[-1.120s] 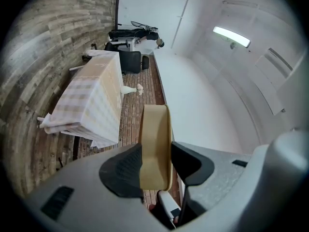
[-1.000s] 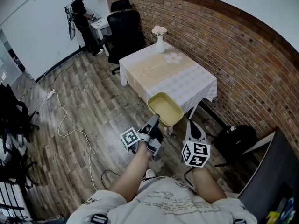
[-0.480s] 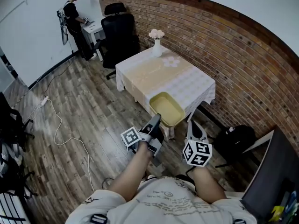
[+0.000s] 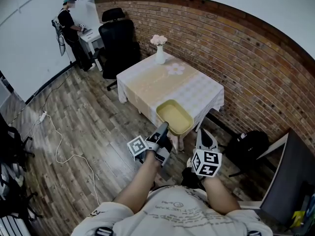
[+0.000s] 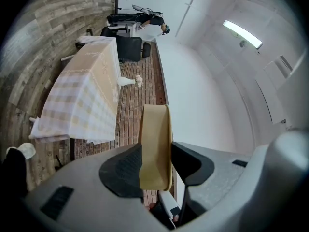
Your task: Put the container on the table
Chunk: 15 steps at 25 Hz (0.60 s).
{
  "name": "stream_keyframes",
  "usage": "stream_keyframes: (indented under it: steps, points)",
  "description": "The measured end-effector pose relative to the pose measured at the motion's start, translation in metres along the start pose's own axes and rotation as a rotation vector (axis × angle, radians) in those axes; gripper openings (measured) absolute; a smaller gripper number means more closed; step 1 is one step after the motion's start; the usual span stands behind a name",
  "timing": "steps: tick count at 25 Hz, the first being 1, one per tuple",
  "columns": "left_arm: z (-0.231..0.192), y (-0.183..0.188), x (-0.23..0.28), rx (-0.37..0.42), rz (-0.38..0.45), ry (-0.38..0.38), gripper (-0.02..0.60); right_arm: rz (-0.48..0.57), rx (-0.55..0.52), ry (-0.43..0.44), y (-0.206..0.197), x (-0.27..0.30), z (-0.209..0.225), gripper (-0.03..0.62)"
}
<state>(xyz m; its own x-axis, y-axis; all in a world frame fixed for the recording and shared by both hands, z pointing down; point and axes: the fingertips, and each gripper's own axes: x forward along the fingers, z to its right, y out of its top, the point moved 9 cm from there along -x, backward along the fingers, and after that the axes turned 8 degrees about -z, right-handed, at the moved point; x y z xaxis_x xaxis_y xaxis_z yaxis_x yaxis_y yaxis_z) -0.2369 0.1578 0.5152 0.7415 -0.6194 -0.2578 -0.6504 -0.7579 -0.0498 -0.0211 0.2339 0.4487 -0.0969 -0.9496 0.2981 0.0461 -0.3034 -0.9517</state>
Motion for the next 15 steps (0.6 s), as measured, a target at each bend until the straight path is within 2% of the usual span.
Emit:
stream_keyframes:
  steps: [7, 15]
  points:
    - [-0.015, 0.023, 0.04, 0.01, -0.015, -0.003, 0.198, -0.008, 0.009, -0.011, 0.001, 0.043, 0.023, 0.002]
    - [-0.043, 0.068, 0.113, 0.0, 0.009, -0.018, 0.198, 0.0, -0.001, -0.008, 0.03, 0.129, 0.066, 0.002]
